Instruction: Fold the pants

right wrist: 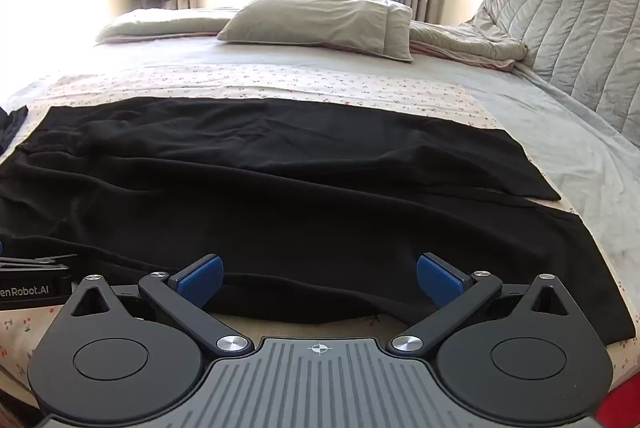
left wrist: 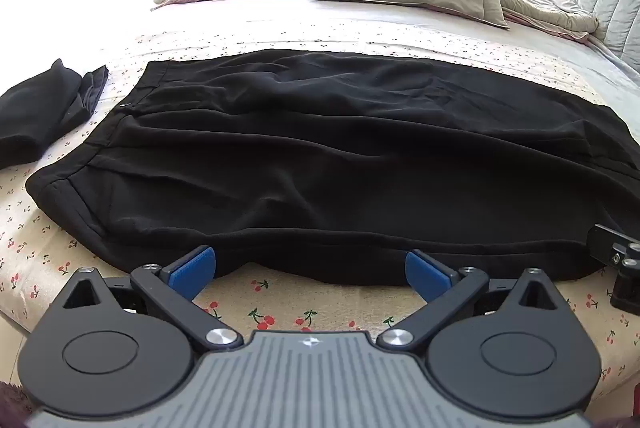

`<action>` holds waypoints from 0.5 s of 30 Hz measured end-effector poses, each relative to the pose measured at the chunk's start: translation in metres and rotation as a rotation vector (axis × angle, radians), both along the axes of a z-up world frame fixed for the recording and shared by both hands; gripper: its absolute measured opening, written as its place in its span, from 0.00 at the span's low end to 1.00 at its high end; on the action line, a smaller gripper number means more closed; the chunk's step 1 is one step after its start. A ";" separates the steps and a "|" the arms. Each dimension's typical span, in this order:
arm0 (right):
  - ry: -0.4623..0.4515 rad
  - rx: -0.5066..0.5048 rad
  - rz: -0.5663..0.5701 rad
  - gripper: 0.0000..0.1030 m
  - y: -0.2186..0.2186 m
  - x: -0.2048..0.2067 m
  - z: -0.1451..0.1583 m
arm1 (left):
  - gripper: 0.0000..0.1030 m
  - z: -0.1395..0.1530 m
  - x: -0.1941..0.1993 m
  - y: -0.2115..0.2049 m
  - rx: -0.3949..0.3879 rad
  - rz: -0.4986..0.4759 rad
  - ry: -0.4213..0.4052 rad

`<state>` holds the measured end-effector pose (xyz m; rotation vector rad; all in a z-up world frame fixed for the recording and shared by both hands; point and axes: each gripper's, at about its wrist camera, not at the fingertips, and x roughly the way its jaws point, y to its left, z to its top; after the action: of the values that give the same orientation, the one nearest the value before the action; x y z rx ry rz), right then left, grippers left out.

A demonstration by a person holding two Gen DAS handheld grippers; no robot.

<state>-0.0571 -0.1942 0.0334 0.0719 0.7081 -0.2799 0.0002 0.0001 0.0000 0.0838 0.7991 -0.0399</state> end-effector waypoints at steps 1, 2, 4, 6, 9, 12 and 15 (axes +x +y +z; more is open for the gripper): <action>0.000 0.001 0.001 1.00 0.000 0.001 0.000 | 1.00 0.000 0.000 0.000 0.001 -0.001 -0.001; 0.000 0.004 0.002 1.00 0.000 0.001 0.001 | 1.00 0.000 0.000 -0.001 0.002 -0.002 -0.001; -0.001 0.011 0.002 1.00 0.000 0.002 0.002 | 1.00 -0.001 0.001 -0.002 0.009 -0.004 0.001; 0.002 0.013 0.002 1.00 -0.002 0.004 -0.007 | 1.00 0.003 0.001 -0.002 0.013 -0.006 0.002; 0.002 0.012 0.002 1.00 -0.001 0.002 -0.008 | 1.00 0.002 0.000 -0.005 0.014 -0.014 -0.006; 0.010 0.008 -0.004 1.00 0.000 0.005 -0.005 | 1.00 0.002 -0.002 -0.004 0.012 -0.023 -0.016; 0.013 0.011 -0.007 1.00 -0.002 0.005 -0.005 | 1.00 0.001 -0.001 -0.005 0.008 -0.032 -0.011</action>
<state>-0.0520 -0.1959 0.0282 0.0828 0.7226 -0.2835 -0.0011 -0.0053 0.0010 0.1043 0.7872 -0.0663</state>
